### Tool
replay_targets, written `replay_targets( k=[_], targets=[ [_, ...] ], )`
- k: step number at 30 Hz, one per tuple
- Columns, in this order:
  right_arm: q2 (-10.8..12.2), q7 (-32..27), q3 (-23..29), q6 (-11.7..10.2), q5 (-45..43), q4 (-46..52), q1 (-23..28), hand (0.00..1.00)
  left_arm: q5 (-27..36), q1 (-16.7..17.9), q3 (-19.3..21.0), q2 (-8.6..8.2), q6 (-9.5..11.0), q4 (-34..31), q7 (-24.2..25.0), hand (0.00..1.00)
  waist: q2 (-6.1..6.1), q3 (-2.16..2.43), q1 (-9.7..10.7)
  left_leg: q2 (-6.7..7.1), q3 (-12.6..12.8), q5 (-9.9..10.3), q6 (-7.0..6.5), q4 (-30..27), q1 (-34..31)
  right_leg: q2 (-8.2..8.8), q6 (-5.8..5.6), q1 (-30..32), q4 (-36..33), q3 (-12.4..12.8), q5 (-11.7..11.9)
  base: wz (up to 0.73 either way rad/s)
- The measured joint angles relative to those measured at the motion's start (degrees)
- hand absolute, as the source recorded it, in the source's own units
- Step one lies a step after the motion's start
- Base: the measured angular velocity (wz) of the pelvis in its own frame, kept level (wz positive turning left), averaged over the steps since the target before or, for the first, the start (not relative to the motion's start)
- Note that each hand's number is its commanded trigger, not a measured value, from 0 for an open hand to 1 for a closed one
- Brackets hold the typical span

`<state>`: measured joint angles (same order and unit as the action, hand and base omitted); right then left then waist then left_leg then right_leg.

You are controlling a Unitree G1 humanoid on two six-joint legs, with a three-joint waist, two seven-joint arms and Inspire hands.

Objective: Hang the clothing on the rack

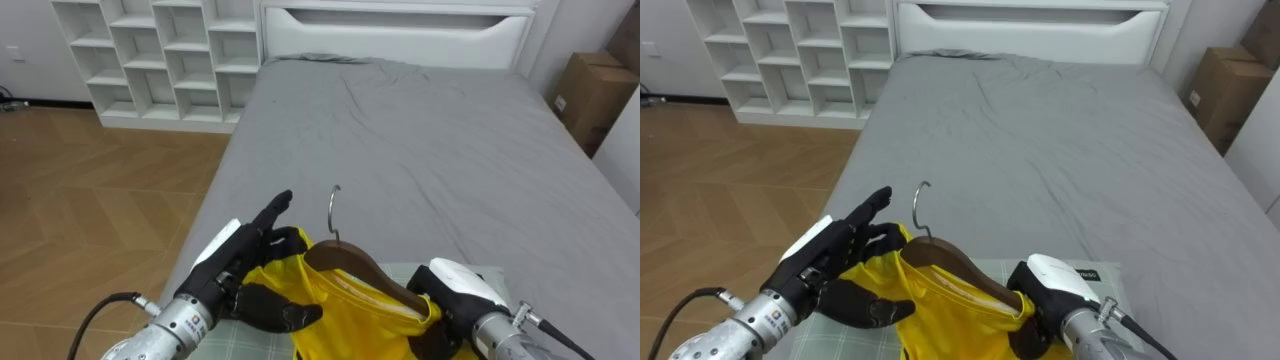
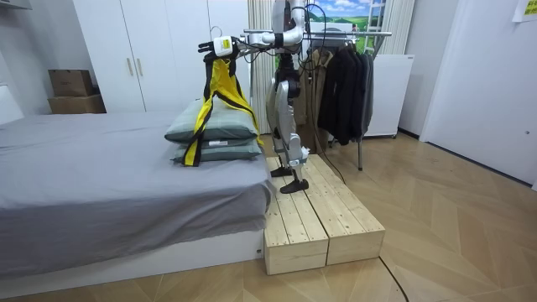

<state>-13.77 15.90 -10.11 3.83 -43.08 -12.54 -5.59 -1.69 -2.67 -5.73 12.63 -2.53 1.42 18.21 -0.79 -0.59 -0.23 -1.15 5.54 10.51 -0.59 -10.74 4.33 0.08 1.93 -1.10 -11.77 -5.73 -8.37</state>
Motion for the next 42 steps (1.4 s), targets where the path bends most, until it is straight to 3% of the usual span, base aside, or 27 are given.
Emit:
replay_targets(
  k=[17, 25, 29, 34, 42],
  targets=[
    [-0.3, 1.4, 0.6, 0.0, -0.4, 0.4, 0.0, 1.0, -1.0, 0.1, 0.6, 0.9, 0.0, 2.1, 1.6, 0.0, 1.45, 0.01, 0.0, 0.04, -0.3, 0.0, 0.0, 0.0, 0.0, 0.06, 0.01, 0.0, 0.0, -0.2, 0.0, 0.0],
    [-2.4, 1.8, 3.0, -0.3, -1.9, 0.4, 0.0, 1.0, -6.6, 1.1, 6.5, 3.05, 0.1, 4.6, 2.4, 0.0, 3.23, 0.13, -0.2, 0.08, -0.3, 0.0, 0.0, 0.0, 0.6, -0.04, 0.02, -0.8, 0.1, -0.4, 0.0, 0.01],
    [-3.0, 1.8, 5.7, -0.8, -1.7, 0.4, 0.1, 1.0, -8.2, 1.9, 9.5, 3.61, 0.1, 7.1, 1.4, 0.0, 3.16, 0.09, -0.2, 0.04, -0.4, 0.0, 0.0, 0.0, 0.7, -0.01, 0.21, -0.8, 0.1, -0.6, -0.2, 0.0],
    [-4.7, 1.8, 8.6, -1.1, -1.7, 0.4, 1.9, 1.0, -9.5, 6.4, 14.0, 3.91, 0.1, 7.4, 0.8, 0.0, 3.13, 0.09, -0.6, 0.1, -0.4, 0.0, 0.0, 0.5, 1.7, -0.2, 0.16, -1.6, 0.1, -0.3, -0.3, -0.02],
    [-5.1, 1.8, 11.2, -1.2, -1.8, 0.4, 2.6, 1.0, -10.4, 7.4, 18.0, 3.93, 0.1, 14.9, 0.2, 0.0, 2.87, 0.03, -1.6, 0.19, -0.5, 0.0, 0.0, 1.1, 2.1, -0.17, 0.04, -1.9, 0.2, 0.2, -0.5, 0.02]
  ],
)
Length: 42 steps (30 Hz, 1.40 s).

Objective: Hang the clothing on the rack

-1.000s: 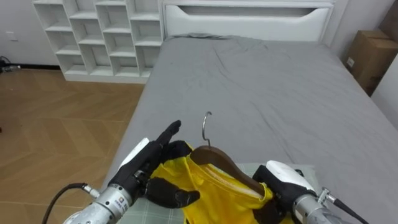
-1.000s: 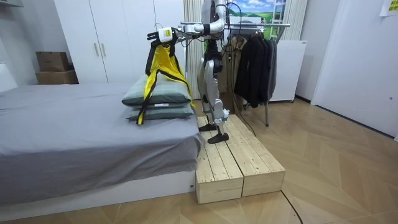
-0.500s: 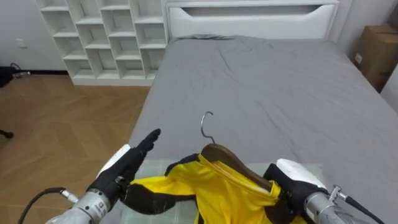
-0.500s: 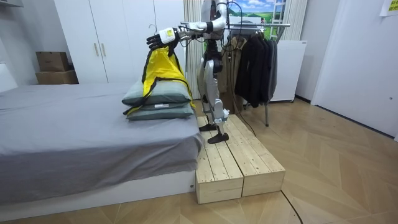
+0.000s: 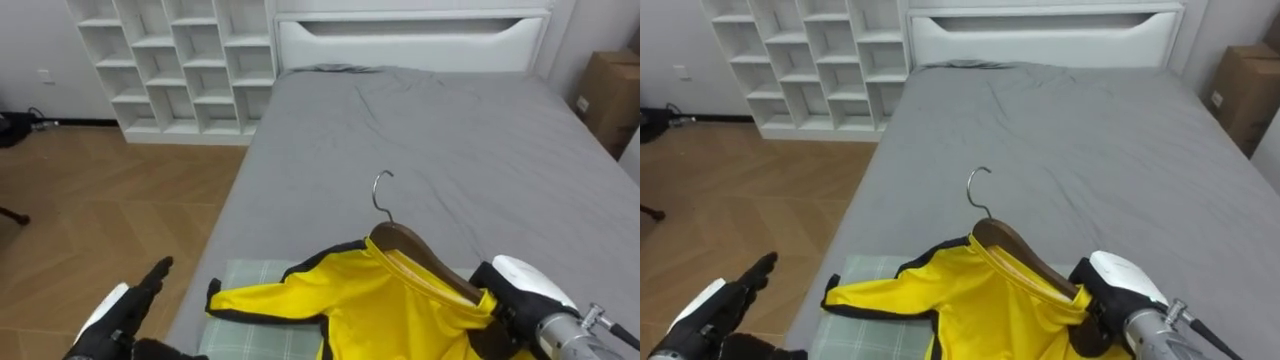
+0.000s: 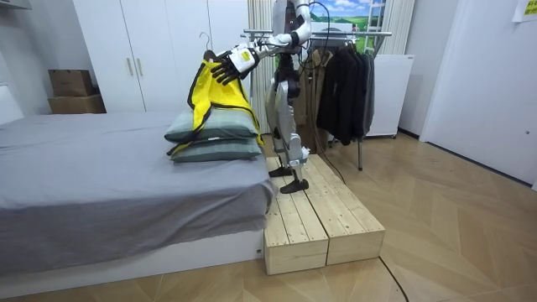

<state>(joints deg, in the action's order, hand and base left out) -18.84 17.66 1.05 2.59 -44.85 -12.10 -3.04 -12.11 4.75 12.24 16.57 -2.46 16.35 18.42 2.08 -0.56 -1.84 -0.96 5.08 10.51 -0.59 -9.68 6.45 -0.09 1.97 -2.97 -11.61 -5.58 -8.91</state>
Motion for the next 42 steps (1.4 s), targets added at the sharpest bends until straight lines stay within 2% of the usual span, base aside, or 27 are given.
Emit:
replay_targets(
  k=[5, 7, 8, 12, 17, 19, 23, 25, 28, 30, 32, 35, 38, 42],
  targets=[
    [0.0, 0.0, 0.3, 0.0, 0.1, 0.0, 0.0, 1.0, 0.2, 0.8, 0.0, -0.45, 0.1, 5.6, -0.6, 0.0, -0.21, 0.13, -0.1, 0.23, -0.2, 0.0, -0.01, 0.0, -0.3, 0.15, -0.18, 0.3, -0.2, -0.3, -0.2, 0.02],
    [0.0, 0.0, 0.3, 0.0, 0.1, 0.5, 0.0, 1.0, 0.1, 1.2, 0.7, -0.52, 0.0, 9.4, -1.6, 0.0, -0.69, 0.51, -0.1, 0.24, -0.1, 0.0, -0.01, 0.0, -0.8, 0.22, -0.15, 0.9, -0.3, -0.5, -0.3, 0.0],
    [0.0, 0.0, 0.4, 0.1, 0.0, 0.9, 0.0, 1.0, 0.1, 1.3, 1.0, -0.64, 0.0, 10.2, -1.8, 0.0, -0.82, 0.5, -0.1, 0.21, -0.1, 0.0, -0.01, 0.0, -0.9, 0.2, -0.13, 1.0, -0.3, -0.6, -0.3, 0.0],
    [-0.1, 0.0, 0.4, 0.1, 0.1, 2.0, 0.0, 1.0, 0.0, 2.4, 1.2, -1.33, -0.1, 15.7, -3.3, 0.0, -1.75, 0.95, -0.3, 0.15, -0.1, 0.0, 0.0, 0.1, -0.5, 0.18, -0.12, 0.6, -0.1, -0.6, -0.3, 0.0],
    [-0.1, -0.5, 0.5, 0.1, 1.6, 2.6, 0.0, 1.0, 0.2, 3.0, 1.2, -1.88, -0.1, 27.0, -6.4, 0.0, -2.25, 0.64, -0.2, 0.07, 0.0, 0.0, 0.01, 0.5, 0.3, 0.07, -0.12, 0.0, 0.0, -0.6, -0.3, 0.0],
    [-0.1, -0.5, 0.6, 0.7, 2.0, 3.5, 0.0, 1.0, 0.2, 4.4, 1.2, -2.22, 0.0, 31.2, -7.1, 0.0, -2.64, 0.43, -0.2, 0.05, 0.3, 0.0, 0.03, 0.8, 0.4, -0.09, -0.04, 0.2, -0.1, 0.0, -0.4, -0.05],
    [-0.1, -0.3, 0.8, 1.3, 1.8, 7.7, 0.1, 1.0, 0.1, 5.9, 2.2, -2.24, 0.0, 39.5, -7.7, 0.0, -3.13, 0.32, -0.8, -0.07, 0.9, 0.1, 0.09, 1.3, 0.0, -0.41, -0.04, 0.9, 0.1, 0.8, -0.4, -0.11],
    [-0.1, -0.3, 0.9, 1.2, 2.3, 9.6, 0.3, 1.0, 0.0, 7.7, 2.7, -2.19, 0.1, 43.2, -8.2, 0.0, -3.68, 0.61, -1.3, -0.11, 1.0, 0.2, 0.13, 1.3, 0.2, -0.5, 0.0, 0.8, 0.1, 0.9, -0.4, 0.0],
    [-0.1, -0.3, 0.9, 1.3, 2.3, 9.9, 0.4, 1.0, 0.0, 8.7, 2.7, -2.18, -0.2, 47.5, -9.0, 0.0, -3.96, 0.8, -1.7, -0.28, 0.9, 0.5, 0.16, 1.3, 0.4, -0.68, 0.04, 0.5, 0.0, 0.9, -0.3, 0.01],
    [-0.1, -0.3, 0.9, 1.3, 2.3, 10.1, 0.4, 1.0, 0.0, 9.4, 2.7, -2.32, -1.3, 50.7, -9.1, 0.0, -4.0, 0.78, -1.9, -0.39, 0.7, 1.0, 0.17, 1.3, 0.5, -0.73, -0.07, 0.1, 0.2, 0.8, -0.4, 0.07],
    [-0.1, -0.3, 0.9, 1.7, 2.4, 10.4, 0.4, 1.0, 0.0, 9.8, 2.7, -2.41, -2.3, 51.8, -9.1, 0.0, -3.8, 0.61, -2.2, -0.42, 0.7, 1.3, 0.15, 1.3, 0.6, -0.8, -0.12, 0.1, 0.3, 0.7, -0.4, 0.02],
    [-0.1, -0.4, 0.9, 2.3, 2.4, 10.4, 0.4, 1.0, 0.1, 9.8, 2.7, -2.4, -2.4, 52.4, -9.1, 0.0, -3.79, 0.5, -2.7, -0.36, 0.6, 1.3, 0.14, 1.3, 0.6, -0.74, -0.13, 0.0, 0.8, 0.7, -0.4, 0.0],
    [-0.1, -0.4, 0.9, 2.3, 2.4, 10.5, 0.4, 1.0, 0.2, 9.8, 2.1, -2.45, -2.4, 52.3, -9.1, 0.0, -4.41, 0.24, -2.6, -0.35, 0.7, 1.3, 0.13, 0.9, 0.1, -0.69, -0.15, 0.0, 0.9, 0.8, -0.4, 0.0],
    [-0.1, -0.4, 0.9, 2.4, 2.4, 11.1, 0.4, 1.0, 0.0, 8.7, 0.8, -3.19, -2.5, 52.2, -9.1, 0.0, -5.16, 0.26, -2.2, -0.21, 0.6, 1.3, 0.14, 0.7, -0.4, -0.19, -0.29, 0.1, 1.0, 0.0, -0.7, 0.02]
  ],
)
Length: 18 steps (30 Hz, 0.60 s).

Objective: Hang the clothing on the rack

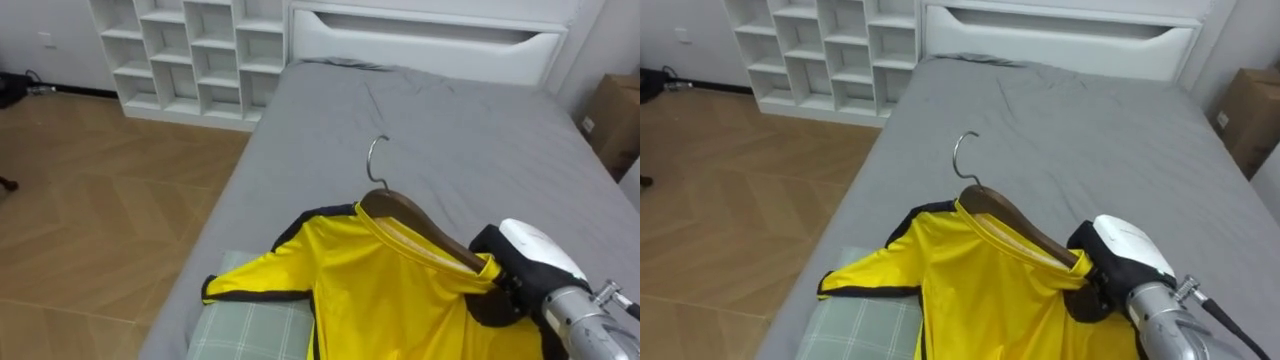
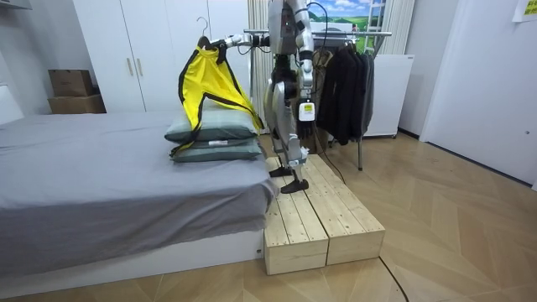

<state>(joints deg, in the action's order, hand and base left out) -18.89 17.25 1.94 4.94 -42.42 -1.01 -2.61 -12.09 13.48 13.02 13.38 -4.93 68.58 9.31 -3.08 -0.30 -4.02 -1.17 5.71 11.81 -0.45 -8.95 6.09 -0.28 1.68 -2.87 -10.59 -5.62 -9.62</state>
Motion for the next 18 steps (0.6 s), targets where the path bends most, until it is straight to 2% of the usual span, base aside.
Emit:
replay_targets(
  k=[4, 8, 15, 18],
  targets=[
    [0.0, 0.0, 0.0, 0.0, 0.0, 1.2, 0.0, 1.0, -0.1, -1.8, -1.2, -0.62, -0.1, -0.4, 0.0, 0.0, -0.36, 0.11, 0.8, 0.11, -0.2, 0.0, 0.0, -0.5, -0.4, 0.18, -0.09, 0.1, 0.0, -0.4, -0.1, 0.05],
    [0.0, 0.0, 0.1, 0.0, 0.1, 1.4, 0.0, 1.0, -1.8, -2.0, -1.5, -0.92, 0.1, -2.8, 0.0, 0.0, -0.72, 0.23, 0.8, 0.05, -0.2, 0.0, 0.0, -0.5, -0.8, 0.29, -0.08, 0.9, -0.2, -0.4, 0.0, 0.0],
    [0.1, -1.1, 2.7, -0.3, 0.5, 1.5, 0.7, 1.0, -2.6, -1.0, -1.6, -1.03, 0.0, -1.6, 0.0, 0.0, -1.12, 0.1, 2.6, -0.05, -0.1, 0.0, 0.0, -0.5, -0.6, 0.4, -0.08, 0.9, -0.7, -0.3, 0.0, 0.0],
    [0.1, -2.0, 4.6, -0.3, 0.7, 1.5, 0.8, 1.0, -2.6, -0.7, -1.6, -1.03, 0.0, -0.9, -0.1, 0.0, -1.58, -0.1, 3.0, -0.01, 0.5, 0.0, 0.0, -0.5, -0.4, 0.43, -0.07, 1.0, -1.0, 0.6, -0.1, -0.07]
  ],
)
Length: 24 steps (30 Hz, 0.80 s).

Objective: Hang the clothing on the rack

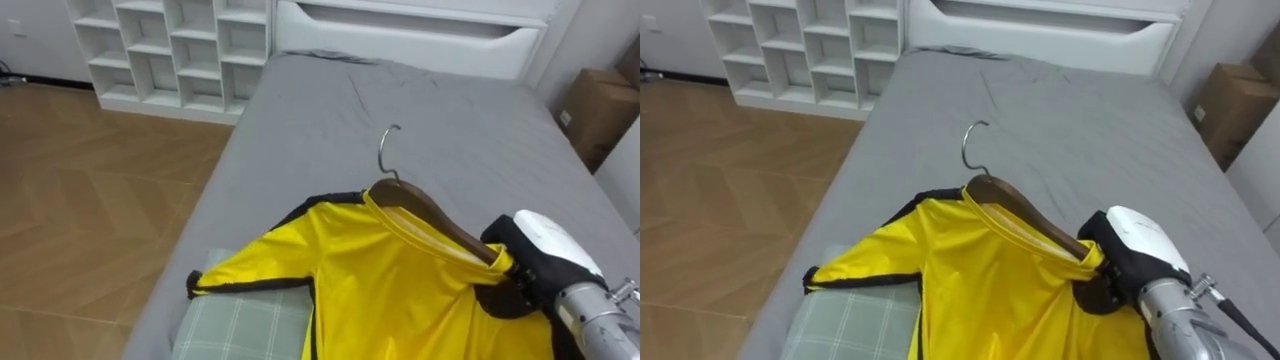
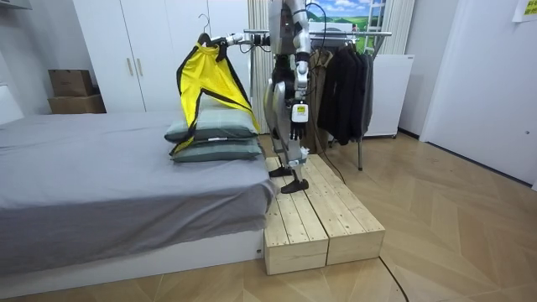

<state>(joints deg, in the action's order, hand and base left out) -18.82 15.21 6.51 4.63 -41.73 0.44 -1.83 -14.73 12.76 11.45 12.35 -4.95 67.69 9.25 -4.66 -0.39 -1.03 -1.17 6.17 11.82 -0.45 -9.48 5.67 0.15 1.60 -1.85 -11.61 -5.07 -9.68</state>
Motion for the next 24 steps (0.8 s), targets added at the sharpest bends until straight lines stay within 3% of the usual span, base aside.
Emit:
replay_targets(
  k=[2, 5, 7, 10, 11, 12, 16, 18, 24],
  targets=[
    [0.0, -0.3, 0.7, 0.0, 0.7, 0.7, 0.6, 1.0, -0.7, 0.4, -0.3, 0.09, 0.0, -0.1, 0.0, 0.0, -0.49, 0.11, 0.5, 0.06, 0.2, 0.0, -0.01, 0.0, -0.1, 0.06, 0.0, 0.3, -0.1, 0.2, 0.0, -0.1],
    [0.0, -0.7, 0.8, -0.1, 2.3, 1.0, 0.8, 1.0, -1.2, 0.5, -1.1, 0.14, -0.5, -0.2, 0.0, 0.0, -1.04, 0.44, 0.1, -0.23, 3.2, 0.3, -0.35, -0.1, 0.2, -0.32, 0.03, 2.1, -0.8, 2.0, 0.1, -0.43],
    [-0.1, -0.7, 1.1, -0.1, 2.0, 1.0, 0.7, 1.0, -1.3, 0.5, -0.9, 0.15, -0.6, -0.2, 0.0, 0.0, -0.9, 0.35, 0.0, -0.48, 6.0, 0.8, -0.54, 0.0, 0.6, -0.79, -0.06, 3.2, -2.3, 3.4, 0.2, -0.55],
    [-0.1, -0.7, 1.1, -0.1, 1.9, 1.2, 0.7, 1.0, -1.4, -0.2, -0.9, 0.31, -0.5, -0.2, 0.0, 0.0, -0.23, 0.13, -1.0, -1.44, 10.7, 2.1, -0.51, 0.0, 1.6, -1.26, -0.05, 5.1, -4.4, 2.9, 0.3, -0.78],
    [-0.1, -0.7, 1.1, -0.1, 1.8, 1.4, 0.7, 1.0, -1.4, -0.4, -0.9, 0.32, -0.6, -0.1, 0.0, 0.0, -0.15, 0.07, -1.1, -1.46, 11.5, 2.2, -0.58, 0.0, 1.7, -1.17, 0.03, 5.3, -4.5, 2.4, 0.3, -0.82],
    [0.0, -0.7, 1.1, -0.1, 1.4, 2.0, 0.7, 1.0, -1.4, -0.9, -0.9, 0.33, -0.6, 0.0, 0.0, 0.0, 0.07, 0.02, -1.1, -1.6, 13.5, 2.3, -0.63, 0.0, 1.9, -0.87, 0.23, 6.0, -5.0, 0.3, 0.6, -0.85],
    [0.0, -1.3, 1.0, -0.3, 1.1, 3.0, 0.5, 1.0, -1.2, -2.5, -1.0, 0.36, -0.8, 0.4, 0.0, 0.0, 0.89, -0.28, -1.6, -2.02, 20.4, 2.9, -0.51, 0.0, 3.2, 0.3, 1.97, 6.9, -5.1, -10.5, 1.8, -0.88],
    [0.0, -1.3, 0.9, 0.1, 1.3, 3.0, 0.5, 1.0, -1.1, -3.8, -1.9, 0.52, -1.0, 0.2, 0.0, 0.0, 1.17, -0.36, -0.9, -2.08, 22.1, 3.2, -0.52, 0.1, 3.6, 0.55, 2.35, 7.0, -5.3, -12.4, 2.0, -0.55],
    [0.0, -1.3, 0.7, 0.5, 2.1, 4.8, 0.5, 1.0, -2.1, -5.7, -5.7, 1.49, -1.7, -1.4, -0.1, 0.0, 0.75, -0.04, 1.7, -2.25, 25.6, 3.7, -0.26, 0.3, 4.4, -0.66, 2.77, 7.8, -5.4, -9.2, 2.4, -0.32]
  ],
)
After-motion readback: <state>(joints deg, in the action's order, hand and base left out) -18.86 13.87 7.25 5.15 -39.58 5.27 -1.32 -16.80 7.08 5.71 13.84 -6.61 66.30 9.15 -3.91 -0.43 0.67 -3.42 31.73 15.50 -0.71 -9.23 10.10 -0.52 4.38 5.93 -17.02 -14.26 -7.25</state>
